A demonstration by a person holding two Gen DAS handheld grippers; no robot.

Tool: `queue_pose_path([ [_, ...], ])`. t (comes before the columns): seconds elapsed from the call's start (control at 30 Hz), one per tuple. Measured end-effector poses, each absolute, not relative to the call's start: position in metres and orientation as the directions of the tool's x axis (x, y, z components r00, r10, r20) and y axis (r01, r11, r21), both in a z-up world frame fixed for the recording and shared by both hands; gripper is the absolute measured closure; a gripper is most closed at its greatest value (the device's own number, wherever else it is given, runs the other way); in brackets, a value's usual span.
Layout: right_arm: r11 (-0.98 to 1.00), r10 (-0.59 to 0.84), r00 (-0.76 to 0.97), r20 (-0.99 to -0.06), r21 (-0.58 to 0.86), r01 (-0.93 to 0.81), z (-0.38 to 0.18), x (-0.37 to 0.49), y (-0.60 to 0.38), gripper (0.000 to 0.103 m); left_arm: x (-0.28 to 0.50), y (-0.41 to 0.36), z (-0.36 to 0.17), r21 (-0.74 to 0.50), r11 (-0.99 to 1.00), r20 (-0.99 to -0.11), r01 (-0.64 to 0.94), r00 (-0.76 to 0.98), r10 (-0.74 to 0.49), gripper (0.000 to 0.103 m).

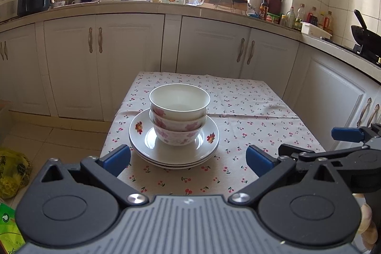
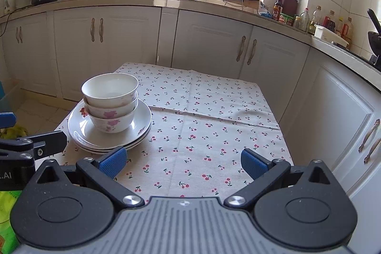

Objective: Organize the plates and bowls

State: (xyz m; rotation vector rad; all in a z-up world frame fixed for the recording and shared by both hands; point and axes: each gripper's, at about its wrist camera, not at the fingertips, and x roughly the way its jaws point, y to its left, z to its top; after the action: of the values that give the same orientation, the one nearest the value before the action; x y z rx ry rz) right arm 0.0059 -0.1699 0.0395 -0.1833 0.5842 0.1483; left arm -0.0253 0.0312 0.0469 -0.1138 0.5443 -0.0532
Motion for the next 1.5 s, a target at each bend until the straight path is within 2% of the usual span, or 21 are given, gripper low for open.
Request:
queue_pose_path([
  [1.5, 0.975, 0.064, 0.845, -0.531, -0.146, -0.165, 0.0450, 0.0020, -0.1712, 0.000, -0.0282, 0.0302, 0.0500, -0.125, 0.992, -0.498, 0.033, 0.863, -0.092, 0.001],
])
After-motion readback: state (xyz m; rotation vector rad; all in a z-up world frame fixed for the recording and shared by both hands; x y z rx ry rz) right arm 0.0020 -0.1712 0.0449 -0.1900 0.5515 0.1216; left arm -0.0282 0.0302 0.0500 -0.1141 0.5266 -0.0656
